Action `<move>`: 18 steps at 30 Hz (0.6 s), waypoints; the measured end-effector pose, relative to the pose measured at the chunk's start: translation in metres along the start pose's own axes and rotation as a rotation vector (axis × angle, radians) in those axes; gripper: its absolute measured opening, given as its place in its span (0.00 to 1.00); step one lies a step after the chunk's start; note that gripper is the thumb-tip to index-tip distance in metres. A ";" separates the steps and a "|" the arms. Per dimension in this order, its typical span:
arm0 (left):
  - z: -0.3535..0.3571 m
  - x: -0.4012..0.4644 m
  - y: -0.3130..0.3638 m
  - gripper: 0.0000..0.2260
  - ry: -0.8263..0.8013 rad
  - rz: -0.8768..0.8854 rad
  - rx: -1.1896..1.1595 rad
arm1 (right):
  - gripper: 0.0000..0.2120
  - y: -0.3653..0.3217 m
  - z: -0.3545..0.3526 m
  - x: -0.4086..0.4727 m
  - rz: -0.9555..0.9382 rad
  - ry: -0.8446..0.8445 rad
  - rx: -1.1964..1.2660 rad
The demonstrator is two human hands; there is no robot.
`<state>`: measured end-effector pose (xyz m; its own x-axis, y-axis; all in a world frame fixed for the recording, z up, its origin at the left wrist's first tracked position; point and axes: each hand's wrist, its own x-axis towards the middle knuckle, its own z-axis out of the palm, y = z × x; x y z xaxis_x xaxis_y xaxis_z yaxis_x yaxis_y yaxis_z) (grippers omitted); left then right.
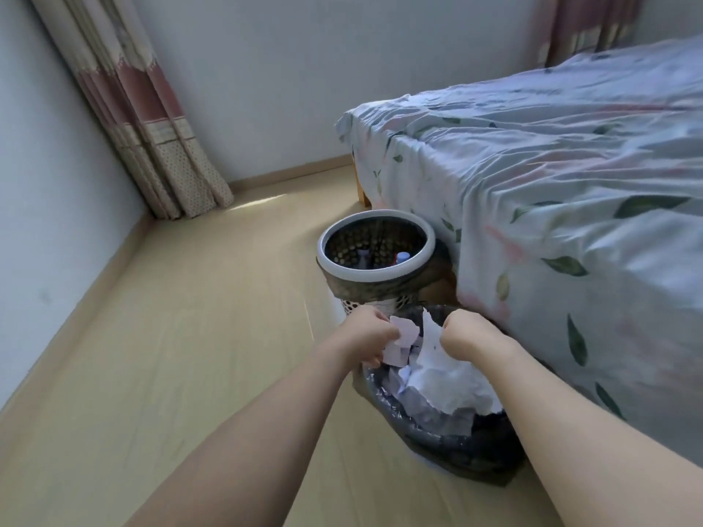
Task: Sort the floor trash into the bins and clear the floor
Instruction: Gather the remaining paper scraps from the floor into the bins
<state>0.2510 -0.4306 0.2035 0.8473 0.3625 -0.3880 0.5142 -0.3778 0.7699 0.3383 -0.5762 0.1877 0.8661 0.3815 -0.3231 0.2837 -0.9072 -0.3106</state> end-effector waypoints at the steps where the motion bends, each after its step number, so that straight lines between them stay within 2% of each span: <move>1: 0.012 0.006 0.005 0.05 -0.020 -0.031 0.023 | 0.14 0.007 0.002 0.002 0.019 -0.035 -0.020; 3: 0.025 0.011 0.009 0.04 -0.013 -0.062 0.084 | 0.19 0.007 -0.003 0.003 0.075 -0.069 -0.034; 5: 0.026 0.009 0.010 0.02 0.009 -0.063 0.162 | 0.20 -0.001 -0.012 0.000 0.061 -0.013 -0.026; 8: -0.003 -0.001 -0.001 0.06 0.013 -0.064 0.219 | 0.18 -0.028 -0.016 -0.008 -0.066 0.120 -0.051; 10: -0.035 -0.013 -0.017 0.09 0.033 -0.078 0.218 | 0.17 -0.053 -0.011 -0.015 -0.173 0.149 -0.061; 15: -0.142 -0.073 -0.103 0.11 0.095 -0.162 0.262 | 0.19 -0.160 0.040 -0.038 -0.475 0.112 -0.130; 18: -0.203 -0.120 -0.180 0.11 0.101 -0.263 0.350 | 0.20 -0.232 0.095 -0.068 -0.657 -0.008 -0.247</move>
<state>0.0302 -0.2335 0.2143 0.6737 0.5596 -0.4827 0.7389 -0.5212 0.4270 0.1745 -0.3747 0.1964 0.4802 0.8650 -0.1452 0.8333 -0.5016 -0.2323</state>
